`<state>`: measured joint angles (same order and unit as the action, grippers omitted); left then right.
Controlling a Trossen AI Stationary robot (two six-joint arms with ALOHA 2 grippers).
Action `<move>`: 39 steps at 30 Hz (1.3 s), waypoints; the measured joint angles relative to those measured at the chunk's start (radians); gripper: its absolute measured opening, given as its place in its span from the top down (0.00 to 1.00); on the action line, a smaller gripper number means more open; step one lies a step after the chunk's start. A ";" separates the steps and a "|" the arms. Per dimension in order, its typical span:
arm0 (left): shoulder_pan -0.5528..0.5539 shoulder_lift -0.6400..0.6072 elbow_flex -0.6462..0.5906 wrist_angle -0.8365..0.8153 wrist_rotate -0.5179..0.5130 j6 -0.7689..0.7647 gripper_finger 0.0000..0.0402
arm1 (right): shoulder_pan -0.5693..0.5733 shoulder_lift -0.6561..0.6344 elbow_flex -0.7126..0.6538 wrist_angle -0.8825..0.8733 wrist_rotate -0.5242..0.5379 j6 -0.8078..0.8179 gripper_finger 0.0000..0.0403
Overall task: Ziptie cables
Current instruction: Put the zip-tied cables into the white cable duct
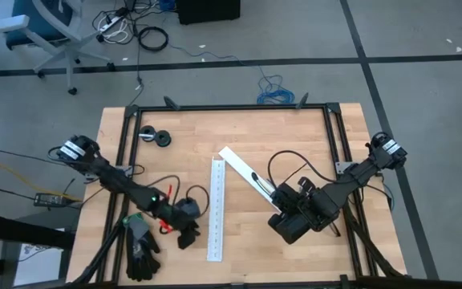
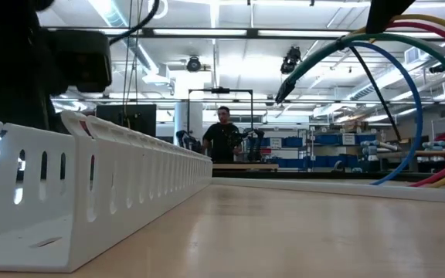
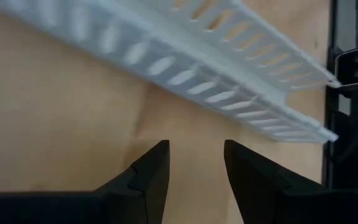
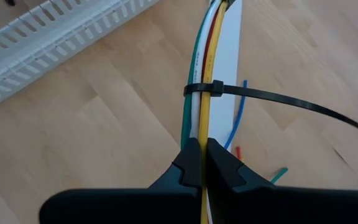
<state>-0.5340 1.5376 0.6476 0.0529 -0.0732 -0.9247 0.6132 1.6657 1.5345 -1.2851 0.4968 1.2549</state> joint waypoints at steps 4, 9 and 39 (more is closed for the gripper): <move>-0.030 0.119 0.115 -0.056 -0.044 0.051 0.59 | 0.000 0.000 0.000 -0.015 0.000 -0.008 1.00; -0.027 0.295 0.297 -0.107 -0.087 0.126 0.59 | 0.012 0.001 0.000 -0.014 0.000 -0.008 1.00; 0.133 0.379 0.620 -0.170 -0.408 0.555 0.59 | 0.203 0.002 0.091 -0.235 -0.122 0.370 1.00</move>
<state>-0.4006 1.9162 1.2678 -0.1167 -0.4813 -0.3697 0.8164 1.6672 1.6254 -1.5204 0.3752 1.6248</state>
